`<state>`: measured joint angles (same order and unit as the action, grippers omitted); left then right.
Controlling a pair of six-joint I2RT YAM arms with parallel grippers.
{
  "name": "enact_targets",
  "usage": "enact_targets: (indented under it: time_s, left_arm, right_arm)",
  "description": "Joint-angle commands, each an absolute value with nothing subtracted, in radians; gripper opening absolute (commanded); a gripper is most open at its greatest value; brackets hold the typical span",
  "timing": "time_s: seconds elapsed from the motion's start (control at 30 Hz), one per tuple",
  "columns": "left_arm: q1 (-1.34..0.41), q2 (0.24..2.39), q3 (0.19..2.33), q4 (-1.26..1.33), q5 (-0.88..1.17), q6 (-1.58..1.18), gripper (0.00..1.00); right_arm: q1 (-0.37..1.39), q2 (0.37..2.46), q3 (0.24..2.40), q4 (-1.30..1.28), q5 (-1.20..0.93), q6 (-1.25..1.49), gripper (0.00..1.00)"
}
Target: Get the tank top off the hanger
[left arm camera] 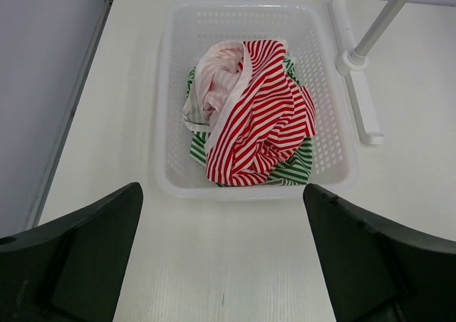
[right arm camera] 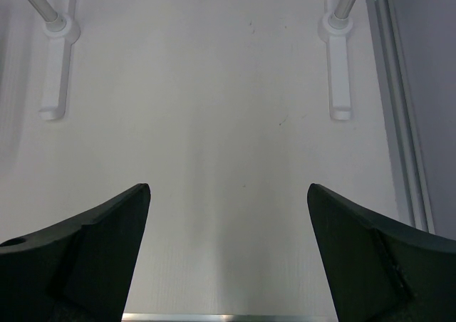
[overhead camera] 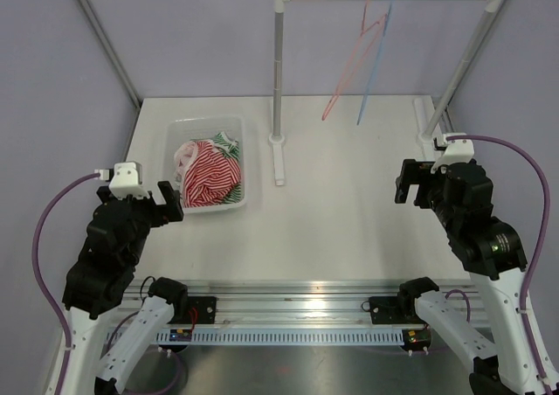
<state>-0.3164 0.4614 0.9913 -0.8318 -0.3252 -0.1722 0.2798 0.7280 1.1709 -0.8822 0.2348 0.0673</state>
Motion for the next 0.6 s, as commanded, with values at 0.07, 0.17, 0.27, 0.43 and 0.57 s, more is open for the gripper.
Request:
enact_targets:
  time_s: [0.07,0.17,0.27,0.43,0.57]
  left_arm:
    - [-0.321,0.477,0.988,-0.769,-0.311,-0.160,0.99]
    - [-0.321,0.477,0.983,-0.756,-0.314,-0.158,0.99]
    - [-0.321,0.488,0.989,-0.753,-0.318,-0.158,0.99]
    - [-0.321,0.497,0.997,-0.756,-0.324,-0.156,0.99]
    - [-0.321,0.491,0.994,-0.756,-0.340,-0.155,0.99]
  right_arm:
    - [0.288,0.721,1.177,-0.864,0.276,0.055,0.99]
    - [0.288,0.727,1.178,-0.861,0.273,0.061,0.99]
    - [0.290,0.736,1.183,-0.856,0.268,0.074,1.00]
    - [0.288,0.756,1.183,-0.856,0.255,0.094,0.99]
    - [0.288,0.772,1.177,-0.853,0.250,0.101,1.00]
